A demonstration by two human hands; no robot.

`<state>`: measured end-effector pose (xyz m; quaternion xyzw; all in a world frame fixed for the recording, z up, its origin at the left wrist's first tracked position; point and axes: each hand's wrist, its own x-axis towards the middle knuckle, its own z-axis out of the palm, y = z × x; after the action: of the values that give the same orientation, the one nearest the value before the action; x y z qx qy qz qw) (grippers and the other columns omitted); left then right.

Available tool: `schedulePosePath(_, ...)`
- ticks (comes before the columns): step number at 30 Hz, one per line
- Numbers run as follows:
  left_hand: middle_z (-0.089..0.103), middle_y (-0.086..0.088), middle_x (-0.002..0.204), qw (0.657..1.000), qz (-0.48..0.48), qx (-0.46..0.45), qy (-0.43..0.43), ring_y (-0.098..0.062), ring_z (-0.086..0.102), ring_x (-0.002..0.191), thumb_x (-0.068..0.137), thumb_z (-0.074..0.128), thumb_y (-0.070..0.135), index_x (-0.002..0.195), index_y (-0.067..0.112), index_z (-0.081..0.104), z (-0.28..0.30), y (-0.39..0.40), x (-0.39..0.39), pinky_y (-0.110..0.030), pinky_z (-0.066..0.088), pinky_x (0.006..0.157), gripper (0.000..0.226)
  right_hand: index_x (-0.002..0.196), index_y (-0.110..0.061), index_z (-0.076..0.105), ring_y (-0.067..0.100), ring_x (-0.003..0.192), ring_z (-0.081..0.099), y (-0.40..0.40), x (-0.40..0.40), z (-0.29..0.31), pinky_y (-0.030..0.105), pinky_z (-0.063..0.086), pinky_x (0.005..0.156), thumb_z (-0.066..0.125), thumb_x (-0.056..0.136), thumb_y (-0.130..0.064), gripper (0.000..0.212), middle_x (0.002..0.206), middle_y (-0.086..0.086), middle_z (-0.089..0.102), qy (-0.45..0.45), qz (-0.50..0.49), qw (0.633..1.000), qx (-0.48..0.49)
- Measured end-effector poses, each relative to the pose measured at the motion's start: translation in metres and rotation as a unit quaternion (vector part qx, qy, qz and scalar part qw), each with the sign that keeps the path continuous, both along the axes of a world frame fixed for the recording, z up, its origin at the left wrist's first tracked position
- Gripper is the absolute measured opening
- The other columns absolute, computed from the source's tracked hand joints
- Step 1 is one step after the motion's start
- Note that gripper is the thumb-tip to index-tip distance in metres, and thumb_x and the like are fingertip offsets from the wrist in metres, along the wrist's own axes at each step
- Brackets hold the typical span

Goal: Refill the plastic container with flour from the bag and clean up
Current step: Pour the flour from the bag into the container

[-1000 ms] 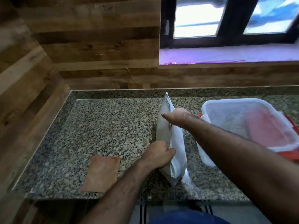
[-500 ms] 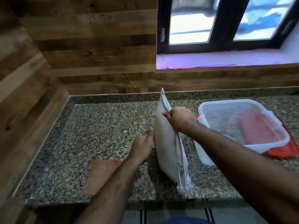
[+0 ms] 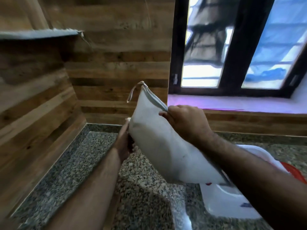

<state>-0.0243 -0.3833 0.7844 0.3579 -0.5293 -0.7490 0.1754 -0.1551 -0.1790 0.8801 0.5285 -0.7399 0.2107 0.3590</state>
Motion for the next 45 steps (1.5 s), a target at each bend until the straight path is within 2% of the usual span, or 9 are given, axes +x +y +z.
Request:
schedulePosePath(3,0.083,-0.009,0.094,0.998,0.003,-0.005,0.064,-0.024,0.076,0.079,0.109,0.048,0.061,0.111,0.016,0.083,0.036,0.007,0.012,-0.034,0.059,0.066,0.058,0.074,-0.017,0.061,0.030,0.051,0.055,0.000,-0.011,0.023,0.028,0.034,0.048,0.044,0.104,-0.060,0.055,0.063,0.001,0.060,0.023,0.025,0.999,0.010)
schedulePosePath(7,0.059,-0.002,0.050,0.994,0.045,-0.032,0.091,-0.014,0.052,0.036,0.116,0.042,0.021,0.085,0.008,0.074,0.051,0.012,0.026,-0.020,0.042,0.038,0.047,0.081,-0.017,0.068,0.028,0.058,0.062,0.011,-0.017,0.038,0.030,0.044,0.050,0.040,0.107,-0.060,0.058,0.072,0.002,0.069,0.058,0.064,0.996,0.020)
schedulePosePath(12,0.080,-0.010,0.087,0.986,0.076,-0.010,0.151,-0.025,0.075,0.074,0.111,0.051,0.044,0.096,0.012,0.088,0.072,0.026,0.028,-0.032,0.060,0.066,0.051,0.079,-0.010,0.075,0.017,0.050,0.057,0.048,-0.044,0.046,0.024,0.037,0.054,0.047,0.105,-0.058,0.062,0.064,0.002,0.068,0.043,0.083,0.995,-0.019)
schedulePosePath(16,0.081,-0.015,0.104,0.980,0.082,-0.053,0.170,-0.027,0.078,0.089,0.111,0.052,0.046,0.114,0.008,0.080,0.104,0.054,0.019,-0.039,0.061,0.083,0.047,0.061,-0.010,0.058,0.020,0.044,0.038,0.076,-0.067,0.028,0.027,0.031,0.051,0.052,0.103,-0.056,0.062,0.053,-0.001,0.043,0.014,0.063,0.997,-0.042)
schedulePosePath(25,0.070,-0.013,0.088,0.975,0.088,-0.143,0.143,-0.027,0.068,0.071,0.101,0.069,0.048,0.086,0.015,0.076,0.118,0.102,-0.015,-0.037,0.050,0.066,0.037,0.063,-0.006,0.063,0.037,0.046,0.060,0.117,-0.105,-0.017,0.026,0.027,0.055,0.049,0.103,-0.056,0.065,0.054,0.012,0.062,0.028,0.034,0.998,-0.050)
schedulePosePath(30,0.059,0.003,0.056,0.974,0.101,-0.171,0.107,-0.013,0.054,0.042,0.106,0.064,0.045,0.067,0.019,0.064,0.125,0.133,-0.030,-0.021,0.038,0.047,0.047,0.066,-0.006,0.064,0.031,0.046,0.058,0.142,-0.123,-0.031,0.024,0.028,0.057,0.049,0.106,-0.056,0.065,0.056,0.009,0.062,-0.025,0.068,0.996,-0.059)
schedulePosePath(35,0.066,0.004,0.062,0.969,0.100,-0.210,0.081,-0.016,0.062,0.056,0.104,0.064,0.051,0.070,0.020,0.072,0.146,0.157,-0.041,-0.041,0.053,0.074,0.048,0.067,-0.002,0.060,0.032,0.049,0.055,0.158,-0.135,-0.039,0.026,0.029,0.057,0.038,0.106,-0.066,0.078,0.058,0.010,0.061,-0.099,0.087,0.987,-0.091)
schedulePosePath(38,0.057,0.010,0.050,0.964,0.104,-0.235,0.072,-0.007,0.052,0.041,0.107,0.062,0.044,0.055,0.020,0.066,0.157,0.171,-0.052,-0.018,0.044,0.052,0.057,0.067,-0.001,0.060,0.033,0.052,0.057,0.169,-0.142,-0.042,0.031,0.034,0.053,0.039,0.105,-0.069,0.081,0.059,0.011,0.063,-0.138,0.091,0.982,-0.087)
schedulePosePath(45,0.061,0.007,0.058,0.950,0.092,-0.294,0.049,-0.009,0.057,0.048,0.106,0.062,0.048,0.092,0.012,0.072,0.180,0.202,-0.068,-0.028,0.043,0.058,0.039,0.058,-0.028,0.052,0.008,0.052,0.052,0.199,-0.151,-0.048,0.013,0.033,0.052,0.061,0.102,-0.051,0.051,0.052,-0.014,0.049,-0.305,0.123,0.941,-0.082)
